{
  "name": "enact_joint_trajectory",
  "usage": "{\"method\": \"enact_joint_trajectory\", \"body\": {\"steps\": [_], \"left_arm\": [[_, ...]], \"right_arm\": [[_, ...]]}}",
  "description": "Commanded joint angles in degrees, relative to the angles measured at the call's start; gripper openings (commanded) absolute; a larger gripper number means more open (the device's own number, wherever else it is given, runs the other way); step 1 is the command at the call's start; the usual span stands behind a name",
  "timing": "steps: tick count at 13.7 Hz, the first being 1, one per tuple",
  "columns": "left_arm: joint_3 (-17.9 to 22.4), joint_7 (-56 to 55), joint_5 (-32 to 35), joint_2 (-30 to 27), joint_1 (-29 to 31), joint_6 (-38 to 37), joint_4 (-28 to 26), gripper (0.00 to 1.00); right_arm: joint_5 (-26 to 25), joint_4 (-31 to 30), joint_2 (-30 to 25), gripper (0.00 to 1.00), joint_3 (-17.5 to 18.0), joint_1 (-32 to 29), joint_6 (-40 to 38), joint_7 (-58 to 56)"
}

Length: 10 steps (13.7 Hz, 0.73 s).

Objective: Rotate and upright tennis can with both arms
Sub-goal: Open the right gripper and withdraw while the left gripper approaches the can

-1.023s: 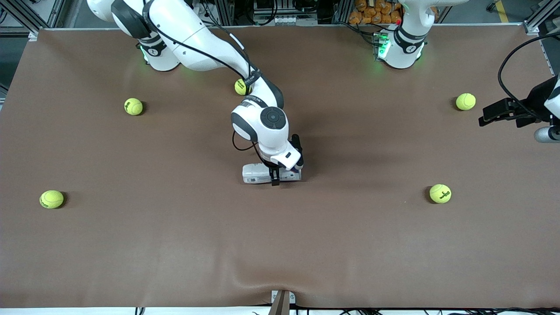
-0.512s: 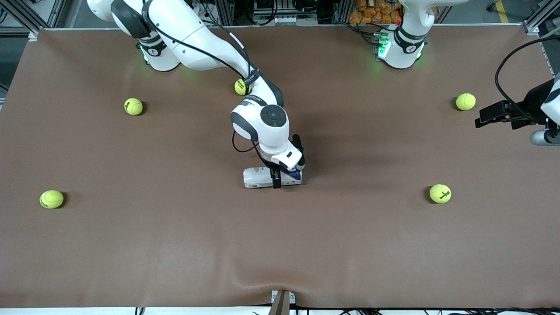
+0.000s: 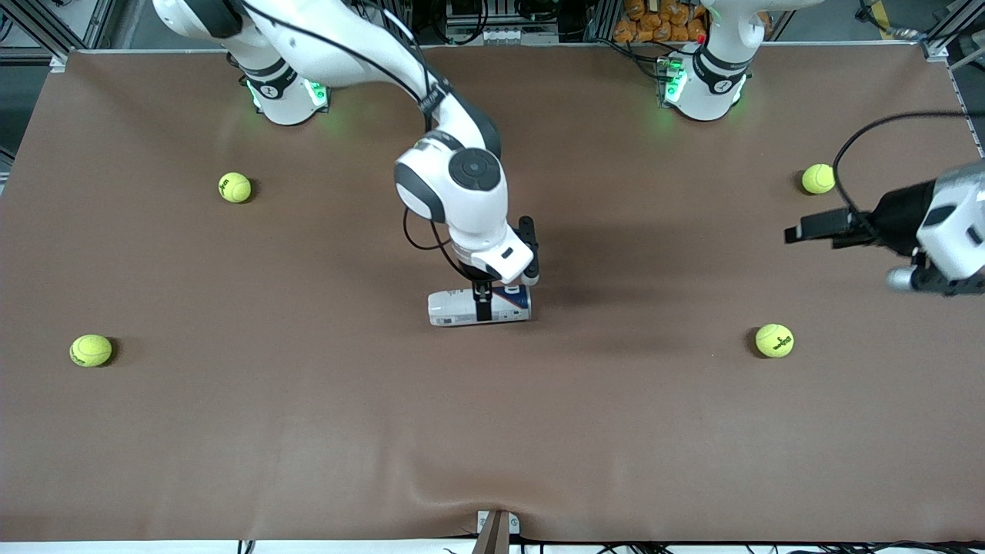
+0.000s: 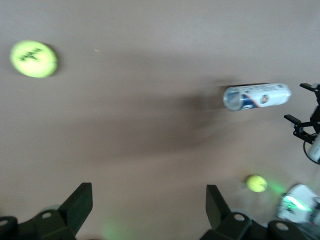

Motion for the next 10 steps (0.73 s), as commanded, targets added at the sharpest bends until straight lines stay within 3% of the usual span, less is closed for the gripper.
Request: {"method": "enact_joint_trajectory", "body": {"steps": [1, 5, 10], "left_arm": [[-0.4, 1.1, -5.7, 4.4, 0.7, -0.1, 0.9, 1.00], [-0.8, 4.2, -16.0, 10.6, -0.2, 1.7, -0.2, 1.00], [-0.9, 8.1, -23.9, 11.1, -4.8, 12.7, -8.9, 1.00]], "right_arm": [[1.0, -1.7, -5.1, 1.00, 0.4, -4.6, -2.8, 4.1], [1.0, -1.8, -9.9, 1.00, 0.3, -11.2, -5.7, 10.1], [1.0, -2.8, -17.2, 1.00, 0.2, -19.0, -13.0, 16.5]]}}
